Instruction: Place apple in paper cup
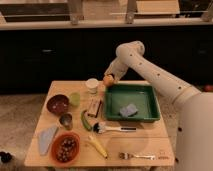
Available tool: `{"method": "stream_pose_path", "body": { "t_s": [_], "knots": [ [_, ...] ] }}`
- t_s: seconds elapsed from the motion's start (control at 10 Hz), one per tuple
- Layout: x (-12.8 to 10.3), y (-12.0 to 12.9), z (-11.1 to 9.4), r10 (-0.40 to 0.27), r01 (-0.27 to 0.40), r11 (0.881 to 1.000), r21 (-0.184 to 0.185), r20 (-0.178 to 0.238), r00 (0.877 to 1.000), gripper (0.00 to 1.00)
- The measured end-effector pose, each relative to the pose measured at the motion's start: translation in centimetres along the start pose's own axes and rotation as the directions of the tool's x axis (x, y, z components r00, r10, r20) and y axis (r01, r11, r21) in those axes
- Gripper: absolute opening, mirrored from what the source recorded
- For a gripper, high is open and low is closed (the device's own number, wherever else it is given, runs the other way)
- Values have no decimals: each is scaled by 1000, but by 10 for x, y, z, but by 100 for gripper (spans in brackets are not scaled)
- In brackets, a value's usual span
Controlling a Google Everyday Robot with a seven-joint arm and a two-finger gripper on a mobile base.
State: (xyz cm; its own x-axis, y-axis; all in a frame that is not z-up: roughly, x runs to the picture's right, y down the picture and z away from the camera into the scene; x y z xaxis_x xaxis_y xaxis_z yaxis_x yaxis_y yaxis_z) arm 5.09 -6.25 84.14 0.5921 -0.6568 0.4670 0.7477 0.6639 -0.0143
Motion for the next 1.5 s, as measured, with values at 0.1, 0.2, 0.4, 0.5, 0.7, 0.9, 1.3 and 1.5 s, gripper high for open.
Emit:
{"method": "stream_pose_path", "body": {
  "t_s": [0.1,0.2,0.4,0.5,0.7,0.9,1.3,1.5],
  "knots": [
    [-1,-1,1,-3,3,1000,-2,0,1000,4],
    [-4,-5,4,-6,6,1000,-2,3,1000,4],
    [-12,-15,17,-23,23,1000,2,9,1000,4],
    [-12,-16,17,-33,33,999,4,10,999,4],
    [-13,-20,14,-59,59,998,4,17,998,4],
    [-16,-27,21,-74,73,997,5,20,997,4],
    [-15,-32,24,-101,100,995,15,22,995,4],
    [-24,-42,33,-123,123,992,13,30,992,4]
  ]
}}
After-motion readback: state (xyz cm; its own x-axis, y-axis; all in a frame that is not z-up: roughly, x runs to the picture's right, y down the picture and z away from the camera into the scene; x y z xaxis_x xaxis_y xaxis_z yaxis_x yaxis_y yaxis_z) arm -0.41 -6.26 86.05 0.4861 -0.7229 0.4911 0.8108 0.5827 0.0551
